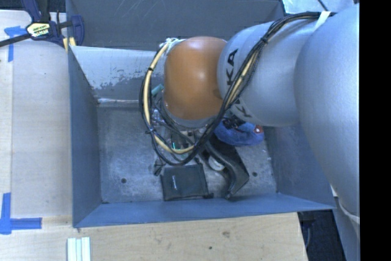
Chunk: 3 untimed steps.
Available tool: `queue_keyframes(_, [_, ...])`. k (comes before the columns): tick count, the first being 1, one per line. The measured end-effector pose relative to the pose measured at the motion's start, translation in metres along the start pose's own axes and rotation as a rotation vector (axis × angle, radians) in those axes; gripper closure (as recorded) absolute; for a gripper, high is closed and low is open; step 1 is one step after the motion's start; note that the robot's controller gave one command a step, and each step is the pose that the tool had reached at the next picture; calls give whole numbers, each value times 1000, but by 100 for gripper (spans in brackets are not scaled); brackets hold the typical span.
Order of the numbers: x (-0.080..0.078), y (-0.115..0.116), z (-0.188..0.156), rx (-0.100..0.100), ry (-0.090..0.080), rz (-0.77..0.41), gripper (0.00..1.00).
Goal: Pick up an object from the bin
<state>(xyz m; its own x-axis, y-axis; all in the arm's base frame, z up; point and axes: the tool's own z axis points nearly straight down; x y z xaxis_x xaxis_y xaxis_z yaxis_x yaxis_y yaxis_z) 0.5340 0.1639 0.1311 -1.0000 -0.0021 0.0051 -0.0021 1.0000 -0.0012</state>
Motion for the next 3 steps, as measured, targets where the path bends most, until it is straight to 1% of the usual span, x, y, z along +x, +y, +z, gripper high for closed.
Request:
queue_keyframes(1, [44, -62, 39, 2, -1, -359, 0])
queue_keyframes(2, [48, -76, 61, 1, -15, -585, 0])
queue_keyframes(3, [41, -30, 61, 0, -10, -1024, 0])
